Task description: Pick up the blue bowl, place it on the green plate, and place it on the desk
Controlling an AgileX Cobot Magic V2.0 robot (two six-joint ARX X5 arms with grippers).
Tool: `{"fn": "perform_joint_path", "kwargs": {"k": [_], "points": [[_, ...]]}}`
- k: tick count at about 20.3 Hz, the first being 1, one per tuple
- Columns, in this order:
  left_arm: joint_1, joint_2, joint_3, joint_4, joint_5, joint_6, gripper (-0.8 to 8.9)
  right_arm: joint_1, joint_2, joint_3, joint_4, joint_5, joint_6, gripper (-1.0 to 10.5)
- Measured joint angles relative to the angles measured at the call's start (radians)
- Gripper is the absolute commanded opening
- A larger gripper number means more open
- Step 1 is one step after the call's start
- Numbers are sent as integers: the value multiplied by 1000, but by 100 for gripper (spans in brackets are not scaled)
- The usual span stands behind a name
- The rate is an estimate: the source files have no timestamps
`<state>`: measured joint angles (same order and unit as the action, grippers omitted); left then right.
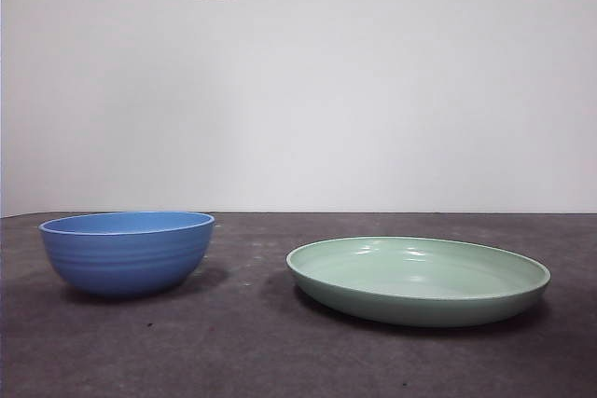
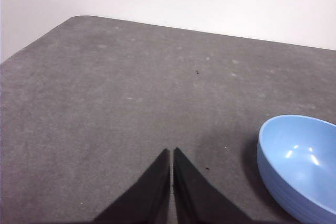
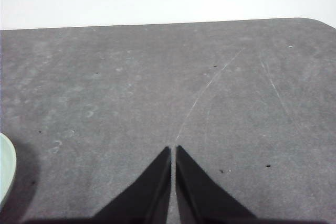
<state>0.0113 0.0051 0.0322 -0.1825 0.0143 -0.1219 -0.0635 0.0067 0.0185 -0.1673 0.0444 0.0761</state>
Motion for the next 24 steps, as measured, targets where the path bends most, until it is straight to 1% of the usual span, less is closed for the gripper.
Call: {"fn": "perform_joint_path", "kwargs": {"k": [13, 14, 17, 21, 24], "points": [[0, 0, 0, 0, 0, 0, 10, 0, 0, 0, 0, -2, 7, 10], [0, 0, 0, 0, 0, 0, 10, 0, 0, 0, 0, -8, 14, 10], [0, 0, 0, 0, 0, -5, 10, 0, 0, -1, -2, -69, 49, 10], [0, 0, 1, 0, 0, -31, 11, 0, 0, -1, 0, -142, 86, 10], [0, 0, 2, -2, 0, -69, 11, 2, 0, -1, 1, -150, 139, 10]]}}
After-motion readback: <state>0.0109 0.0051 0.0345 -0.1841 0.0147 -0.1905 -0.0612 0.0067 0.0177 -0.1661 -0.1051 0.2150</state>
